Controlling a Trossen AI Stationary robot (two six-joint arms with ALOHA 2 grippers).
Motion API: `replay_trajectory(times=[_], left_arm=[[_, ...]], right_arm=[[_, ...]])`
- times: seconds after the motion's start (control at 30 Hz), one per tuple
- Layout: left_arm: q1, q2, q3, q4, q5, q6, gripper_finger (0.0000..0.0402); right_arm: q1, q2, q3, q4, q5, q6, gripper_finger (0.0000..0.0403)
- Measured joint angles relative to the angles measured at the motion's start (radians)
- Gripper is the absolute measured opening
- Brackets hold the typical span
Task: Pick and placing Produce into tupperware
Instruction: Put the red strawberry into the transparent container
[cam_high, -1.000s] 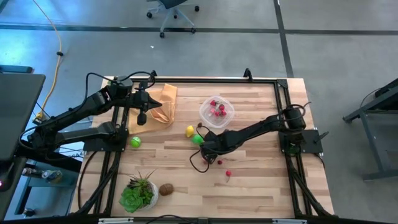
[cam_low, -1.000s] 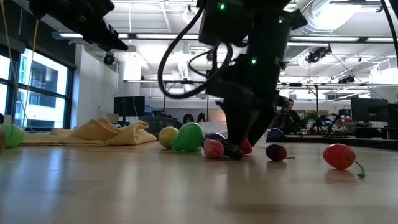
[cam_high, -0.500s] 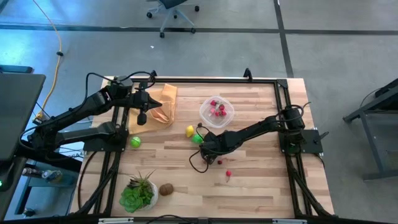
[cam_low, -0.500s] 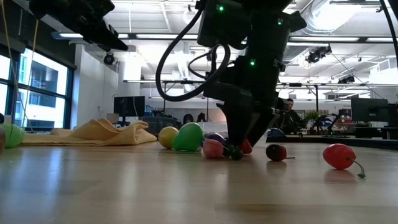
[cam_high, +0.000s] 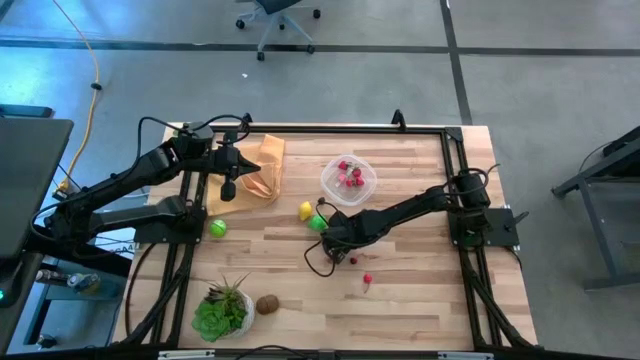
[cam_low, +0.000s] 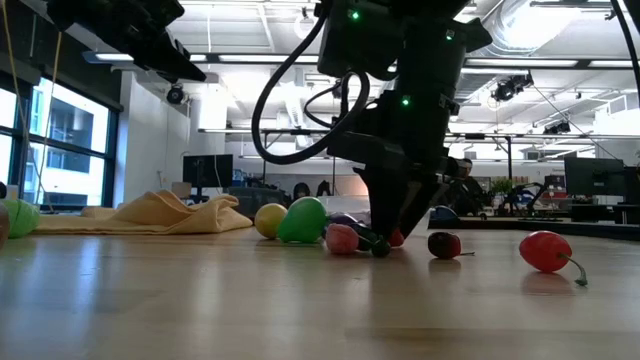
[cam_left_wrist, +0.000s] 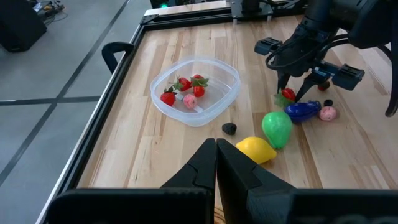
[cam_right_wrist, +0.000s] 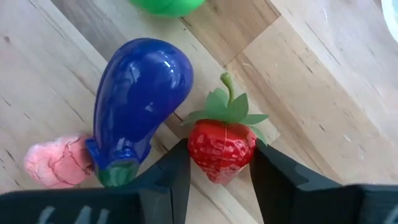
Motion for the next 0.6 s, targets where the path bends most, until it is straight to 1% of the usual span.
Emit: replay_trajectory(times=[0.33, 0.53, 0.6], left_arm=[[0.000, 0.000, 0.000, 0.000, 0.000, 0.000, 0.0003], [0.000, 0.000, 0.000, 0.000, 0.000, 0.000, 0.0003], [0.000, 0.000, 0.000, 0.000, 0.000, 0.000, 0.0003]], right_arm=[[0.000, -0.010, 0.000, -0.006, 0.026, -0.009, 0.0122], [0.001, -0.075, 0.000, -0.032, 0.058, -0.013, 0.0122], [0.001, -0.108, 0.000, -0.033, 0.086, -0.023, 0.0122]])
